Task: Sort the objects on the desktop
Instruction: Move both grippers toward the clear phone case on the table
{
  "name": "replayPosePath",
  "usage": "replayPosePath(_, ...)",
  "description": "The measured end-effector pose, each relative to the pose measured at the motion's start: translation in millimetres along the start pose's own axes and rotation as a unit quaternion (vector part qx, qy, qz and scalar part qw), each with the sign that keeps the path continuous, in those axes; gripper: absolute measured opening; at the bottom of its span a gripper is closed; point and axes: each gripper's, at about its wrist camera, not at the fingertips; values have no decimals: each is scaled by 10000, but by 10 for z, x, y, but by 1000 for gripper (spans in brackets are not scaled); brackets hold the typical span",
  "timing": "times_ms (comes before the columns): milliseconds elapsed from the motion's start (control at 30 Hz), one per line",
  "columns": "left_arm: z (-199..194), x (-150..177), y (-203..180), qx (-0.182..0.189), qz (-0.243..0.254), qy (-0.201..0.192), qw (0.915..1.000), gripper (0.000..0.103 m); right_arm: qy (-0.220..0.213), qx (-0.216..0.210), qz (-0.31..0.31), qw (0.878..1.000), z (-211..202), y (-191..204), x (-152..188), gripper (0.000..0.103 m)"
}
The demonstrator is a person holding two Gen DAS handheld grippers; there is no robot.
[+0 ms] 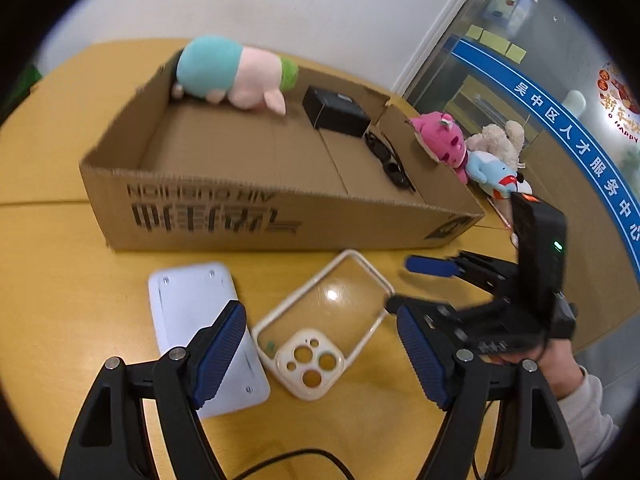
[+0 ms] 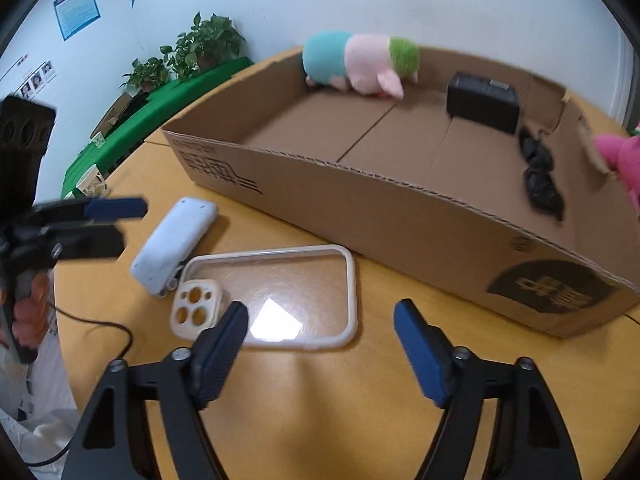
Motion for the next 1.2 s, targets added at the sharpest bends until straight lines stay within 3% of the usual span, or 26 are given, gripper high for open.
replayPosePath(67, 17, 27, 33, 19, -18, 98, 9999, 76, 85, -134, 14, 9999, 108, 0, -18, 65)
replayPosePath(267, 161, 173, 107, 410, -402, 678, 9960, 69, 263, -507, -37, 9984, 257, 54, 21, 67)
replayPosePath(500, 391, 355, 186, 380, -918, 1208, 9877, 68, 362, -702, 18, 9969, 196, -27, 72, 70)
replayPosePath(767, 410, 277, 265, 289, -1003, 996, 9895, 68, 284, -793, -41, 9964, 163, 47, 148, 78)
replayPosePath(900, 432, 230, 265, 260, -865, 959, 9913, 69, 267, -916, 275, 9951, 73, 17, 264, 78)
replayPosePath(1200, 256, 88, -56, 911, -30, 364, 9952, 69, -478, -730, 766, 9932, -458, -96, 586, 84)
Point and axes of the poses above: each gripper's, at about its wrist camera, not at the fingertips, and z roughly the way its jaws point, y to its left, x to its underside, and after that the axes turned 12 degrees about x, right-handed
